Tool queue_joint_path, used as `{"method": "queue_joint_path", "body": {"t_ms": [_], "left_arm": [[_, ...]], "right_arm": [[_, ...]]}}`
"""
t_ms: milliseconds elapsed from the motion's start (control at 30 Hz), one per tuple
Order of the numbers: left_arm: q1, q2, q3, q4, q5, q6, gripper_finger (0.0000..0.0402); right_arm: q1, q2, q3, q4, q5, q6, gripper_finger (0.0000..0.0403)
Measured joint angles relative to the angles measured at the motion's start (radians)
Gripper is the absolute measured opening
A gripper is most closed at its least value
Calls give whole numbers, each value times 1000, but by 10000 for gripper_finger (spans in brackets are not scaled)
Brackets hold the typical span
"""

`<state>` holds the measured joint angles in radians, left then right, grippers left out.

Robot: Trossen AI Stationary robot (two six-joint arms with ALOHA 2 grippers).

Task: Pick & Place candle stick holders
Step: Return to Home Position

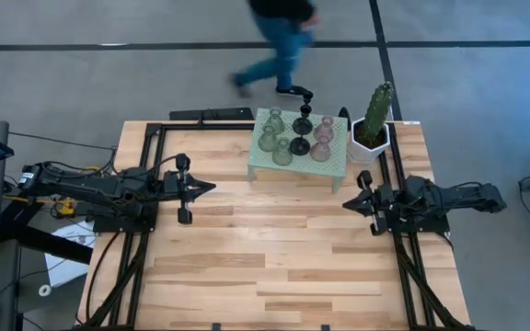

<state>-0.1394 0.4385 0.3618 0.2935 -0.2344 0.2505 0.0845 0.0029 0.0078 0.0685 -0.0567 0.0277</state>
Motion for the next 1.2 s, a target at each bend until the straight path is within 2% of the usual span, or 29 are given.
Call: {"method": "queue_joint_path", "body": {"t_ms": [167, 500, 767, 1033, 1200], "left_arm": [[0, -30, 0, -20, -20, 7, 5], [7, -184, 0, -154, -41, -7, 5], [48, -216, 0, -188, -64, -37, 5], [48, -444, 1, -349, -62, -121, 5], [47, -406, 1, -379, -29, -140, 5]], "right_arm": [[0, 0, 0, -25, -25, 0, 0], [0, 0, -1, -27, -26, 0, 0], [0, 0, -2, -8, -25, 5, 0], [0, 0, -2, -29, -25, 24, 0], [0, 0, -2, -39, -24, 24, 0]]}}
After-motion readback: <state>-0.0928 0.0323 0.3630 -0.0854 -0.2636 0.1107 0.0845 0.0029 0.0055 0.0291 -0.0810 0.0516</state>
